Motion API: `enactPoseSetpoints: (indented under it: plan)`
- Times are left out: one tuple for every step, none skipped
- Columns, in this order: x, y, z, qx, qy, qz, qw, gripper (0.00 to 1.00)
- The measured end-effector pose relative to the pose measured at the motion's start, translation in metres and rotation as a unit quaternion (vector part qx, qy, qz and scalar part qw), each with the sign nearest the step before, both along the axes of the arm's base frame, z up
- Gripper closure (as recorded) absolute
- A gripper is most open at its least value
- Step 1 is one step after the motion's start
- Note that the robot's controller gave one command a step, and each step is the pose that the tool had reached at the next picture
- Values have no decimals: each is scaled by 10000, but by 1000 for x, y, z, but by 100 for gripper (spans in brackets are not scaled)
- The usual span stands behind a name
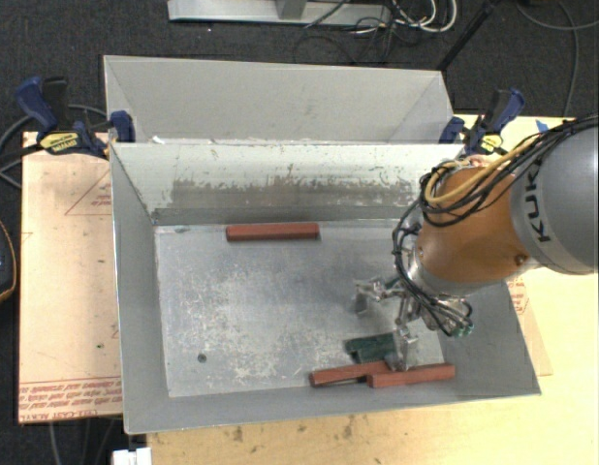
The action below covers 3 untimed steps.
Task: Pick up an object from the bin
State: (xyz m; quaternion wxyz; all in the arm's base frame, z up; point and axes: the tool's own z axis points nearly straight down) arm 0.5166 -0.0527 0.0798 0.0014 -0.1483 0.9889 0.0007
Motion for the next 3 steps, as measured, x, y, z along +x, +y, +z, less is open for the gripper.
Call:
enactPoseSetpoints:
  plan:
    - [8, 26, -9, -8, 7, 837, 9965, 0]
    - [9, 26, -8, -7, -11, 831, 9965, 100]
    - [23, 17, 55, -17, -25, 3168, 9485, 100]
